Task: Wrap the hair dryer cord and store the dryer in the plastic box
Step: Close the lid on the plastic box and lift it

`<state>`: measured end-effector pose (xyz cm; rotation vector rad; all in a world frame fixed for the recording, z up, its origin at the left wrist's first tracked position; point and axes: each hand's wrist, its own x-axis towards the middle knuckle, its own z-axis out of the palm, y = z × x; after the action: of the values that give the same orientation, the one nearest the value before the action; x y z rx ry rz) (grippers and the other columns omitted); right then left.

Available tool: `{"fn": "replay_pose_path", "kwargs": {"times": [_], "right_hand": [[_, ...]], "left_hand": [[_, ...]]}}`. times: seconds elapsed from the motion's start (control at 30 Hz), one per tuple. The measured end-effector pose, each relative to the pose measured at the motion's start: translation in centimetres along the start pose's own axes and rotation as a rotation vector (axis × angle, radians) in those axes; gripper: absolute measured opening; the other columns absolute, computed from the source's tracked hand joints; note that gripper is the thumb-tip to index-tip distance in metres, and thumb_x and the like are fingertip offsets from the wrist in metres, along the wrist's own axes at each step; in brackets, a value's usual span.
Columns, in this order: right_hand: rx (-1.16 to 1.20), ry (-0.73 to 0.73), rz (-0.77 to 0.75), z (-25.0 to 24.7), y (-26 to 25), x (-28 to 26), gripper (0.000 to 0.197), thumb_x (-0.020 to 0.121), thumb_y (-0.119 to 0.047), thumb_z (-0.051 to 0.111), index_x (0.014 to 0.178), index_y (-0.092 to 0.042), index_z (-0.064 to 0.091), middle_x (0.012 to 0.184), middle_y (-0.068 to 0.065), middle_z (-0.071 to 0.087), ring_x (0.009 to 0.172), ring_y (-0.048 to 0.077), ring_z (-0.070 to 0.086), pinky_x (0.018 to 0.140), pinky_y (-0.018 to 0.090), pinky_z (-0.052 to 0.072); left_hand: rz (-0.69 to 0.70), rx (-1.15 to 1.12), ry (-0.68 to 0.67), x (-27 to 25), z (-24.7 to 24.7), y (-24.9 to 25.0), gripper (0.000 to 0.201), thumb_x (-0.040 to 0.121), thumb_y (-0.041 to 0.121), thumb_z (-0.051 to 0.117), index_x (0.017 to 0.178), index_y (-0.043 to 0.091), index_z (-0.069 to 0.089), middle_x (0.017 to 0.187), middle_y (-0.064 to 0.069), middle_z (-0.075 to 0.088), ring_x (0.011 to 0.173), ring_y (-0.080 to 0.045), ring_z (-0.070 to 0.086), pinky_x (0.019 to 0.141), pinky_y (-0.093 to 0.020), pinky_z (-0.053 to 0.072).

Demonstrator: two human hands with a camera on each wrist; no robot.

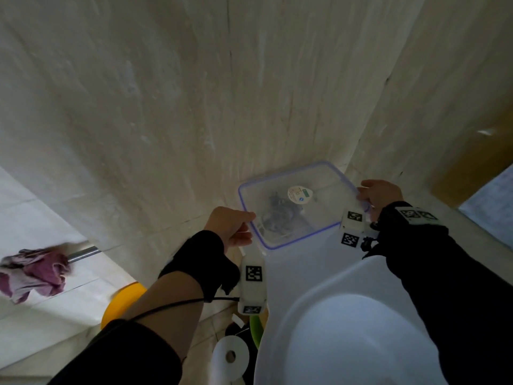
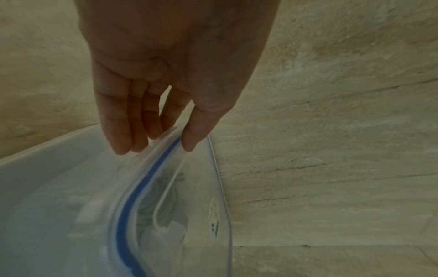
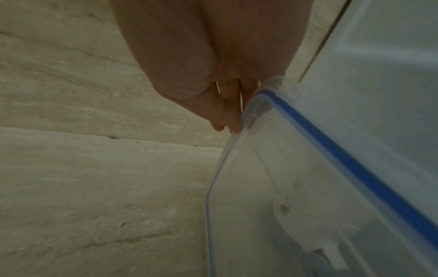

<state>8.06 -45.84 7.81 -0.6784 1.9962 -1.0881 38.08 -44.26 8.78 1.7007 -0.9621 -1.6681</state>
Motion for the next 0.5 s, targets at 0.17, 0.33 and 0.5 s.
{"fn": "replay_pose_path", "kwargs": {"times": [0.17, 0.33, 0.5], "right_hand": [[0.01, -0.004, 0.005, 0.2, 0.4, 0.5, 0.048, 0.084, 0.006, 0.054, 0.13, -0.003, 0.051, 0.137, 0.021, 0.052, 0.126, 0.035, 0.051, 0.086, 0.034, 0.043], [-0.01, -0.027, -0.004, 0.4, 0.2, 1.1, 0.044, 0.084, 0.005, 0.055, 0.127, -0.001, 0.054, 0.137, 0.021, 0.052, 0.127, 0.034, 0.05, 0.097, 0.037, 0.044], [0.018, -0.052, 0.025, 0.5, 0.1, 1.3, 0.041, 0.085, 0.003, 0.054, 0.126, 0.001, 0.055, 0.136, 0.021, 0.053, 0.127, 0.034, 0.051, 0.085, 0.031, 0.043]], "left_hand": [[-0.016, -0.019, 0.0, 0.6, 0.3, -0.1, 0.027, 0.086, 0.018, 0.066, 0.066, 0.007, 0.051, 0.065, -0.007, 0.047, 0.055, -0.022, 0.052, 0.053, -0.03, 0.053], [0.001, -0.035, 0.001, 1.2, 0.7, 0.0, 0.03, 0.089, 0.032, 0.061, 0.074, 0.006, 0.056, 0.072, -0.012, 0.057, 0.061, -0.025, 0.057, 0.057, -0.032, 0.053], [-0.021, -0.012, -0.016, 1.5, 0.7, 0.0, 0.031, 0.09, 0.033, 0.059, 0.075, 0.006, 0.058, 0.07, -0.013, 0.058, 0.06, -0.025, 0.057, 0.056, -0.031, 0.052]]}}
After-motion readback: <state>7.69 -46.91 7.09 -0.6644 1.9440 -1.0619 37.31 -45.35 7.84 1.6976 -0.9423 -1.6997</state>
